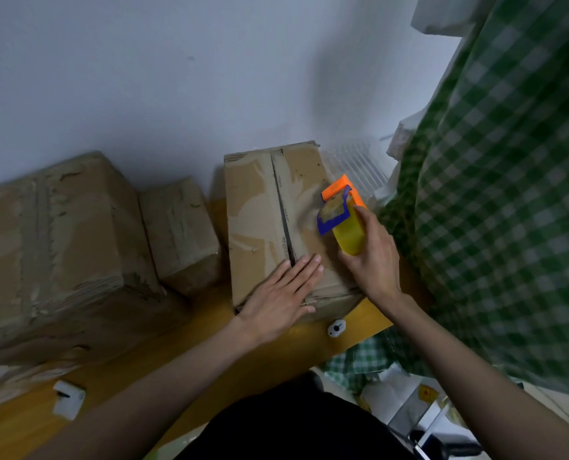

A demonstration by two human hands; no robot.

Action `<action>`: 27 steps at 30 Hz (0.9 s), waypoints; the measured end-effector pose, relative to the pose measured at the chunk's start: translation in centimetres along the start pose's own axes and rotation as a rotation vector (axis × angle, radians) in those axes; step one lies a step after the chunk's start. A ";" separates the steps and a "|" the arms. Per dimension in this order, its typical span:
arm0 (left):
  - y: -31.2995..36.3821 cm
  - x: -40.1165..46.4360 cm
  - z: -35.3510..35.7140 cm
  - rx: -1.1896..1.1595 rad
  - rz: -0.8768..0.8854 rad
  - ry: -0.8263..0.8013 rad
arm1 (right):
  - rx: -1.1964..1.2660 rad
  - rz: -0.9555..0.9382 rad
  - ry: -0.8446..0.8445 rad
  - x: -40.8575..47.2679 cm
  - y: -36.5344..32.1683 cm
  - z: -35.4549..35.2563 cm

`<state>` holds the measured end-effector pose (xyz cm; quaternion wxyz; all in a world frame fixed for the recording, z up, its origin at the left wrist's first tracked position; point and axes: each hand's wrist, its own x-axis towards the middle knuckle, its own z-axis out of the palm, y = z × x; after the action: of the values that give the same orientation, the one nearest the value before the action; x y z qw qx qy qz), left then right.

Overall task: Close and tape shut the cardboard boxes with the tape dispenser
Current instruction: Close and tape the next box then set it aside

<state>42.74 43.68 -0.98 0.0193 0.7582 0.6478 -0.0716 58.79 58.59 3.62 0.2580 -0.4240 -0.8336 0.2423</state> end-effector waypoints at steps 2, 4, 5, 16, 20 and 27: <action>0.0 -0.1 0.0 0.017 0.005 0.002 | 0.064 -0.020 0.017 -0.3 0.0 -0.8; 0.0 -0.4 -0.1 0.025 0.015 0.006 | 0.153 -0.035 0.018 -0.4 -0.1 -1.9; -0.1 -0.6 -0.1 0.022 0.019 0.007 | 0.206 -0.040 0.016 -0.3 -0.2 -2.4; -0.5 -5.3 -1.7 -0.154 0.154 -0.104 | 0.602 -0.064 -0.005 -1.0 -0.7 -6.1; -1.4 -4.6 -2.6 -0.204 0.157 -0.111 | 0.635 -0.081 -0.041 -1.2 -1.1 -6.2; -2.0 -4.2 -2.8 -0.297 0.146 -0.094 | 0.672 -0.064 -0.074 -2.1 -1.2 -6.2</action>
<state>40.35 40.22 2.43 0.1663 0.7880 0.5927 -0.0088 63.05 57.31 8.53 0.3603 -0.2800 -0.7288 0.5106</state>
